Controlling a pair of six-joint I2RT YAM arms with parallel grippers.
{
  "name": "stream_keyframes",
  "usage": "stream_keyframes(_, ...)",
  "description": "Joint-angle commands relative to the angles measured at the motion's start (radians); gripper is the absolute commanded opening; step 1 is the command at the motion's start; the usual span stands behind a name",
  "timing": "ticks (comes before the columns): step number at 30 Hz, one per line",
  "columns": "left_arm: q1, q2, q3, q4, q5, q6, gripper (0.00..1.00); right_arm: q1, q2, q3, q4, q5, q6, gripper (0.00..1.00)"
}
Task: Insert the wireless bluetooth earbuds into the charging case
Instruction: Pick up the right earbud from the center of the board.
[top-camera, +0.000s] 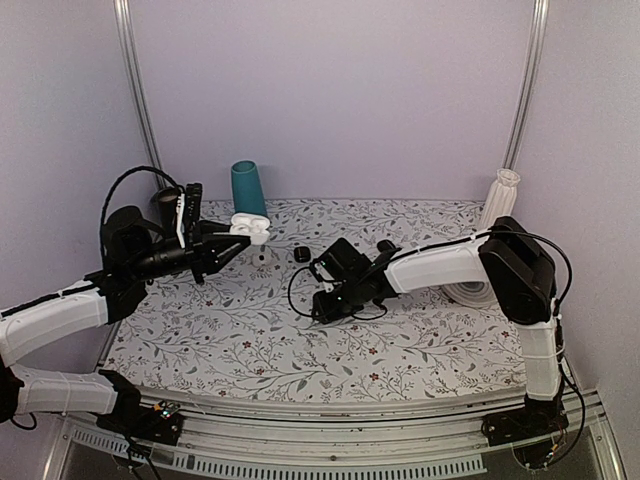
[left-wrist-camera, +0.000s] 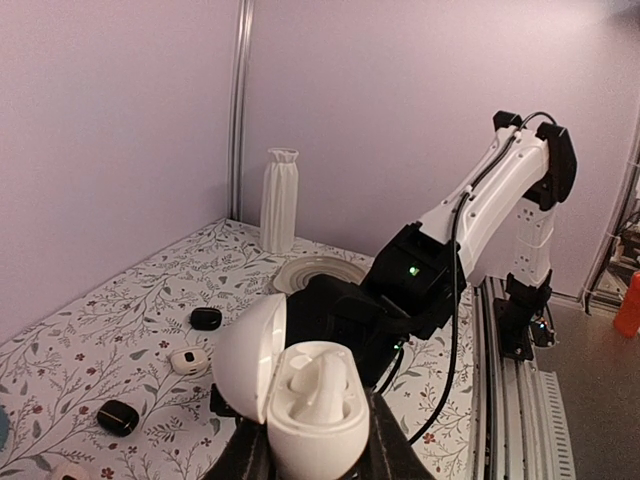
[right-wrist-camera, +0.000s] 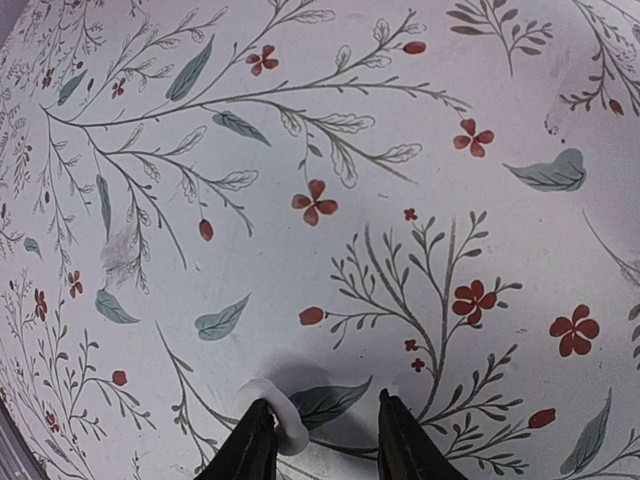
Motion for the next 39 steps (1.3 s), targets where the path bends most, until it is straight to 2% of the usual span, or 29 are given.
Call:
stream_keyframes(1,0.012,0.007,-0.008,0.021,0.01,-0.008,0.0,0.021,-0.013,-0.012,-0.017,-0.049,0.01,0.35)
stream_keyframes(20,0.012,0.008,-0.006,0.022,0.012,-0.01,0.0,0.038,-0.034,-0.029,0.036,-0.089,0.023,0.29)
stream_keyframes(29,0.012,0.013,-0.006,0.022,0.013,-0.01,0.0,0.039,-0.036,-0.013,0.017,-0.042,0.025,0.28)
stream_keyframes(39,0.012,0.014,-0.005,0.022,0.016,-0.012,0.0,0.038,-0.041,0.004,0.002,-0.015,0.016,0.21)
